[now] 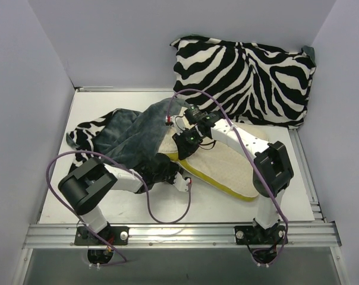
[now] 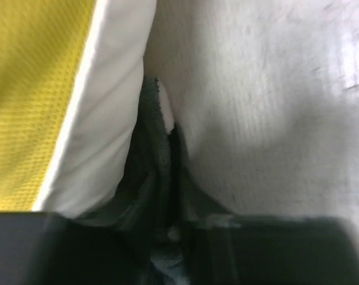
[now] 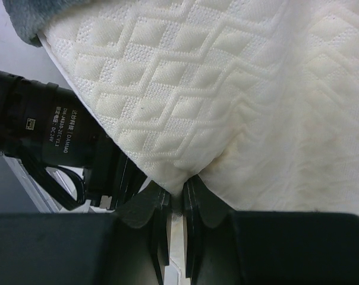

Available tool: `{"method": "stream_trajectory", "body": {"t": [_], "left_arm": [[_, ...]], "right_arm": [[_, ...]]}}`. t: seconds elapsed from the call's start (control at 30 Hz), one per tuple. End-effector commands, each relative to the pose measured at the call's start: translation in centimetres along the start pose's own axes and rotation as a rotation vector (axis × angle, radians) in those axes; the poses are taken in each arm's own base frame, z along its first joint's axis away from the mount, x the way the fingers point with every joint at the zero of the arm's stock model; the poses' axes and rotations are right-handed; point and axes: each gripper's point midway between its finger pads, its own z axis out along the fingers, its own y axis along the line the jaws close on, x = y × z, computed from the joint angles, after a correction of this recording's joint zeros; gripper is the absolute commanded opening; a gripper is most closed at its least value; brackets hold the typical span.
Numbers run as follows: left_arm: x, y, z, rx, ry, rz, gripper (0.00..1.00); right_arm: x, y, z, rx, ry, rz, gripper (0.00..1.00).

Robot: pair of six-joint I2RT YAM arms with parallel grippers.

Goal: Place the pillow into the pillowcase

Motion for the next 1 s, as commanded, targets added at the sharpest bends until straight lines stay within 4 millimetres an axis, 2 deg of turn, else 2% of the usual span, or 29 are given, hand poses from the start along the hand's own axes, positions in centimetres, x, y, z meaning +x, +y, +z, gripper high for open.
{"method": "stream_trajectory", "body": {"t": [0.0,0.03,0.07,0.1,0.17,0.2,0.23,0.27,0.3,0.37,0.43,0.5,0.57,0.6,0.67,0.73,0.77,0.8,0.83,0.87,0.9,0.93,0.97], "left_arm": [[0.2,0.8,0.0,-0.001,0.012,0.013,0.22],[-0.5,0.9,-0.5,0.021,-0.016,0.003,0.07],[-1.6,0.6,-1.2,0.065,-0.059,-0.007,0.03],[-3.6,-0.8,-3.2,0.176,-0.139,-0.028,0.00],[-7.7,-1.3,-6.0,0.281,-0.263,-0.074,0.00],[-9.5,-2.0,-8.6,0.335,-0.303,-0.096,0.00],[-11.8,-2.7,-10.3,0.393,-0.384,-0.129,0.00],[-13.4,-2.2,-11.6,0.407,-0.422,-0.131,0.00],[-15.3,-3.4,-13.5,0.465,-0.459,-0.120,0.00],[-17.2,-4.1,-15.4,0.529,-0.501,-0.160,0.00],[-18.3,-4.9,-16.4,0.577,-0.513,-0.198,0.00],[-18.8,-6.1,-17.0,0.635,-0.521,-0.222,0.00],[-18.8,-7.5,-17.6,0.694,-0.516,-0.239,0.00],[-18.6,-8.2,-17.9,0.715,-0.512,-0.247,0.00],[-18.0,-8.9,-17.9,0.722,-0.482,-0.259,0.00],[-17.3,-9.2,-17.9,0.708,-0.448,-0.272,0.00],[-17.1,-8.7,-17.9,0.684,-0.427,-0.285,0.09],[-17.3,-6.9,-18.2,0.623,-0.394,-0.340,0.22],[-17.2,-5.4,-18.5,0.579,-0.377,-0.387,0.43],[-17.3,-4.1,-19.4,0.551,-0.364,-0.439,0.53],[-17.1,-2.0,-20.4,0.475,-0.359,-0.498,0.59],[-17.6,0.5,-21.8,0.420,-0.359,-0.628,0.68],[-15.8,2.2,-23.0,0.350,-0.317,-0.730,0.69]], "right_arm": [[-1.4,0.6,-2.2,-0.001,-0.063,-0.031,0.00],[-1.5,0.6,-2.3,-0.001,-0.064,-0.033,0.00],[-1.6,0.6,-2.4,0.000,-0.067,-0.036,0.00],[-1.7,0.8,-2.4,-0.007,-0.068,-0.038,0.00],[-2.3,1.0,-2.6,-0.015,-0.080,-0.042,0.00],[-2.4,1.3,-2.5,-0.026,-0.078,-0.033,0.00],[-2.9,1.6,-2.6,-0.036,-0.085,-0.031,0.00],[-2.9,1.9,-2.5,-0.045,-0.082,-0.029,0.00],[-2.9,2.2,-2.1,-0.057,-0.075,-0.021,0.00],[-2.9,3.3,-1.4,-0.087,-0.062,-0.028,0.00],[-2.1,4.6,0.3,-0.116,-0.020,-0.031,0.00],[-0.2,4.7,3.2,-0.122,0.048,-0.008,0.00],[1.9,4.7,5.8,-0.132,0.117,0.081,0.00],[3.0,4.1,7.6,-0.142,0.155,0.134,0.00],[4.0,3.7,9.2,-0.147,0.182,0.237,0.00],[3.6,3.7,9.7,-0.157,0.149,0.253,0.00],[2.9,4.0,9.2,-0.177,0.123,0.268,0.00],[2.5,4.2,8.8,-0.187,0.107,0.271,0.00],[2.2,4.3,8.3,-0.193,0.096,0.279,0.00],[1.4,4.6,7.0,-0.193,0.062,0.267,0.00],[1.3,4.2,6.4,-0.176,0.045,0.264,0.00],[2.2,3.9,6.0,-0.160,0.051,0.269,0.00],[2.0,3.6,5.0,-0.131,0.029,0.257,0.00]]}}
